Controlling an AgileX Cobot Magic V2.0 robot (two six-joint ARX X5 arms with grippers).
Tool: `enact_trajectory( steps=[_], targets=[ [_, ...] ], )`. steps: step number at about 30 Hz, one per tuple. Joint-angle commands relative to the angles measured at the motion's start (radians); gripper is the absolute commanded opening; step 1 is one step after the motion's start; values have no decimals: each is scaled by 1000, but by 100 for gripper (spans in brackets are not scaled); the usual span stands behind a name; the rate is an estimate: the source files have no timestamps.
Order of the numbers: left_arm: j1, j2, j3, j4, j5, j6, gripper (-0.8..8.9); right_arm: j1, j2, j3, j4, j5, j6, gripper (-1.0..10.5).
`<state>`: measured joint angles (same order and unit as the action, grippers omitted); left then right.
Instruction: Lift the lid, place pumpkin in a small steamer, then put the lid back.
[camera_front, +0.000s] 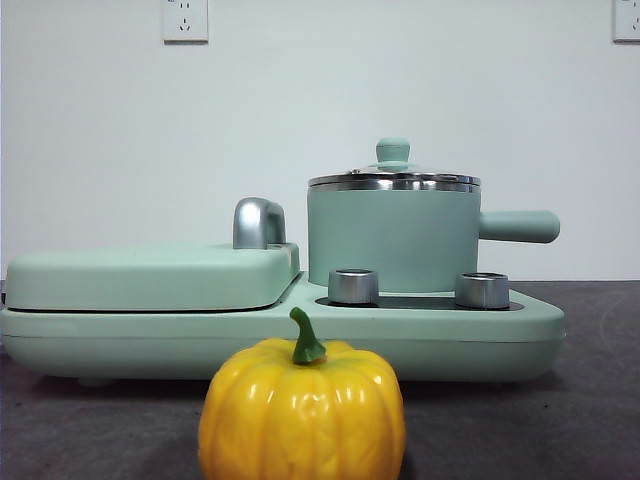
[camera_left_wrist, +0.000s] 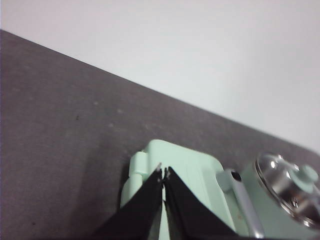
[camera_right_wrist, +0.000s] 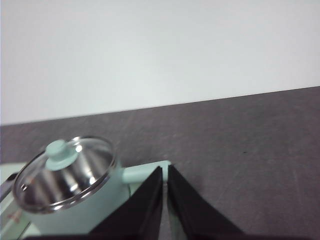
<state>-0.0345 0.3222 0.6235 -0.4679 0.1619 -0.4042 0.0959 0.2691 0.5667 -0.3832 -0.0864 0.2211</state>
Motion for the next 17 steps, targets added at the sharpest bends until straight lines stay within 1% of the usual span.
enact_trajectory(
  steps=[1, 6, 9, 12, 17],
  targets=[
    [2, 64, 69, -9, 37, 108, 10, 0, 58, 37, 4, -35, -67, 14],
    [0, 188, 159, -47, 86, 219, 10, 0, 170, 81, 4, -113, -147, 14],
    [0, 260, 202, -65, 127, 293, 10, 0, 247, 118, 0, -158, -216, 14],
    [-12, 322, 237, -76, 156, 350, 10, 0, 316, 158, -13, -193, -276, 14],
    [-56, 418, 284, -87, 162, 473, 9, 8, 440, 238, -68, -262, -379, 15]
  ],
)
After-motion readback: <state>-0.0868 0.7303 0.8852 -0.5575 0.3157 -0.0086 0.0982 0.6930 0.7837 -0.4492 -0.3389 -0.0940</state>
